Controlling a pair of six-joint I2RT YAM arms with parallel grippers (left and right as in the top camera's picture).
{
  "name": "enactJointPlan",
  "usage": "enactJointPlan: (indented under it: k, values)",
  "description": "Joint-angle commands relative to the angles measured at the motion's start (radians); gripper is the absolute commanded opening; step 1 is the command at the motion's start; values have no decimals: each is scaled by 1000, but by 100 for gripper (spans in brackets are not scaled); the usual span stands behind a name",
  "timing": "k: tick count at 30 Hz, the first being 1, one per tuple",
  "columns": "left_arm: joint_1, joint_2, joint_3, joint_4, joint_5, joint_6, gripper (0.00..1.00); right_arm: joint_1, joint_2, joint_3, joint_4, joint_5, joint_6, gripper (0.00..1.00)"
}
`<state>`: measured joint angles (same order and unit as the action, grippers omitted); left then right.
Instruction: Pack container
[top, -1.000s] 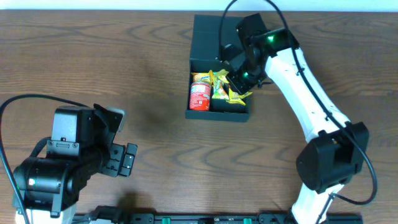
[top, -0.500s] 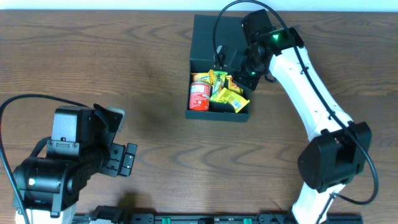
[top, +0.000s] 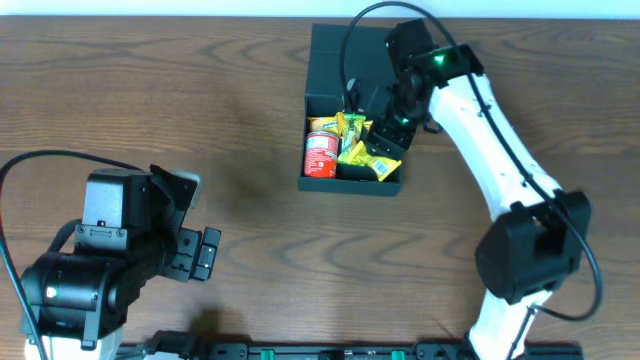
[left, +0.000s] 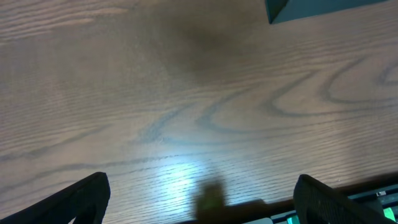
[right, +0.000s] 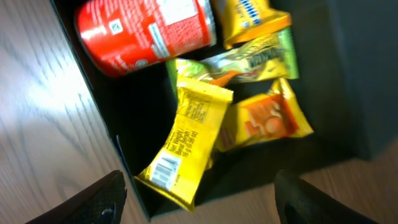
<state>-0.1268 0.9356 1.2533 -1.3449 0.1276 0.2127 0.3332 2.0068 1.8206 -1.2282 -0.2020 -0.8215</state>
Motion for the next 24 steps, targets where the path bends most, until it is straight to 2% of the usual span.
enactJointPlan:
  k: [1, 6, 11, 24]
  values:
    - [3, -2, -3, -1, 3, -8, 95, 13, 64, 8, -11, 14, -74, 77]
    - [3, -2, -3, -2, 3, -12, 95, 13, 115, 8, -24, 14, -74, 75]
    - [3, -2, -3, -1, 3, -11, 95, 14, 123, 3, -3, 14, -20, 81]
    - [3, -2, -3, -12, 3, -11, 95, 26, 128, -68, 61, 66, 119, 75]
